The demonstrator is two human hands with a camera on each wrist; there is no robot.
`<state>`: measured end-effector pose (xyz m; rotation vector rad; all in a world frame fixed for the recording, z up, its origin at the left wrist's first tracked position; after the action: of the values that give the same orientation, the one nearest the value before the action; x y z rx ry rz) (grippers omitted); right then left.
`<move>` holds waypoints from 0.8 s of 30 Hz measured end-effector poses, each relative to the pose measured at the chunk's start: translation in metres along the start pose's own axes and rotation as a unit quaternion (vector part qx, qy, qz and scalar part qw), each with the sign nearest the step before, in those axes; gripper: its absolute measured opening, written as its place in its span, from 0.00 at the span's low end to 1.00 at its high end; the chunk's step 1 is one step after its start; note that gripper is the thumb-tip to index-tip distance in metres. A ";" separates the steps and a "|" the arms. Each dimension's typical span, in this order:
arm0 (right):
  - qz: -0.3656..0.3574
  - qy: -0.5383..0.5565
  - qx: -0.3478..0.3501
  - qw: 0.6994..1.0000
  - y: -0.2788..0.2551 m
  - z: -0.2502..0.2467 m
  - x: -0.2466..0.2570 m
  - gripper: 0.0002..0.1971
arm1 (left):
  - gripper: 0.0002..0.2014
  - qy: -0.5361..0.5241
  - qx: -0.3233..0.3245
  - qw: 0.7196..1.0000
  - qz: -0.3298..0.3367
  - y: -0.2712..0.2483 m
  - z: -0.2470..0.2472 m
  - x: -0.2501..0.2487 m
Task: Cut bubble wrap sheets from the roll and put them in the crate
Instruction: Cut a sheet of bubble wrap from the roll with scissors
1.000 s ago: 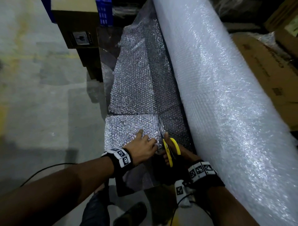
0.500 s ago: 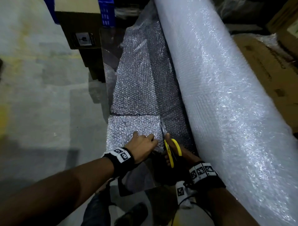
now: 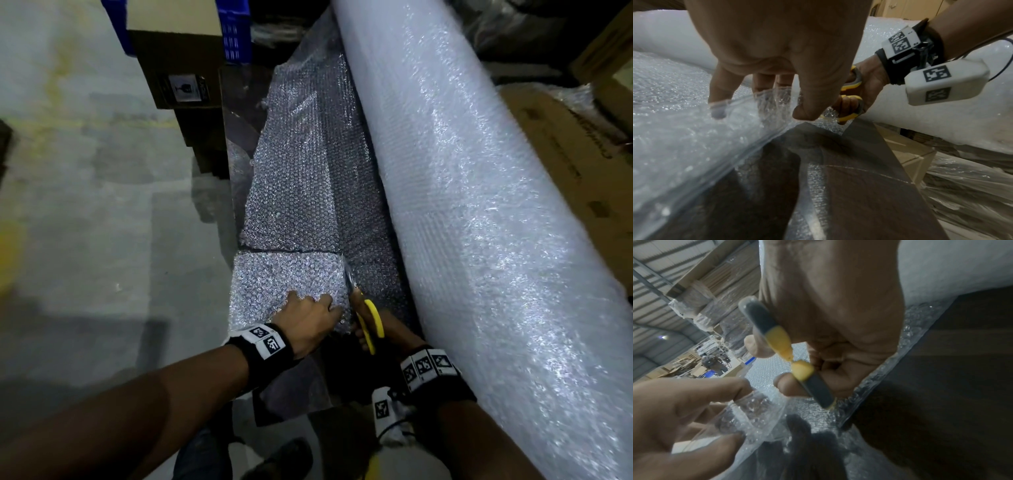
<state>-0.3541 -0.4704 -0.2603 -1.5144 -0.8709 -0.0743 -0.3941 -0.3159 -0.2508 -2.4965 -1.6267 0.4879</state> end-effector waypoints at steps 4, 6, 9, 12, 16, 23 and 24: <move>0.010 0.004 0.006 1.000 0.005 0.003 0.002 0.32 | 0.12 0.001 -0.003 1.000 -0.002 -0.002 0.001 -0.002; 0.007 -0.011 0.011 1.000 0.004 0.004 0.006 0.32 | 0.12 0.005 -0.003 1.000 -0.002 -0.002 0.001 -0.002; -0.001 -0.035 0.011 0.999 0.003 0.001 0.008 0.31 | 0.13 0.008 0.000 1.000 0.000 -0.001 0.002 -0.002; 0.009 -0.040 0.007 0.999 0.006 -0.003 0.007 0.32 | 0.14 0.005 0.001 1.000 0.003 -0.001 0.003 -0.001; 0.033 -0.043 0.011 0.998 0.012 -0.002 0.008 0.39 | 0.13 0.004 0.002 1.000 -0.005 -0.002 0.003 -0.001; 0.020 -0.072 -0.002 0.997 0.009 -0.001 0.018 0.39 | 0.11 0.000 0.003 1.000 -0.010 -0.001 0.000 -0.003; 0.018 -0.070 -0.004 0.997 0.009 -0.001 0.017 0.38 | 0.11 0.000 0.001 1.000 -0.008 -0.001 0.001 -0.003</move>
<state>-0.3366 -0.4624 -0.2587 -1.5569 -0.9543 0.0546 -0.3965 -0.3180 -0.2505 -2.4804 -1.6437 0.4879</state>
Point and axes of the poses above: each hand's wrist, its own y-axis towards the middle knuckle, its own z-axis out of the palm, x = y × z, the point moved 3 cm from there along y, towards the middle knuckle, and after that the axes turned 1 degree about -y, right-handed, at the moved point
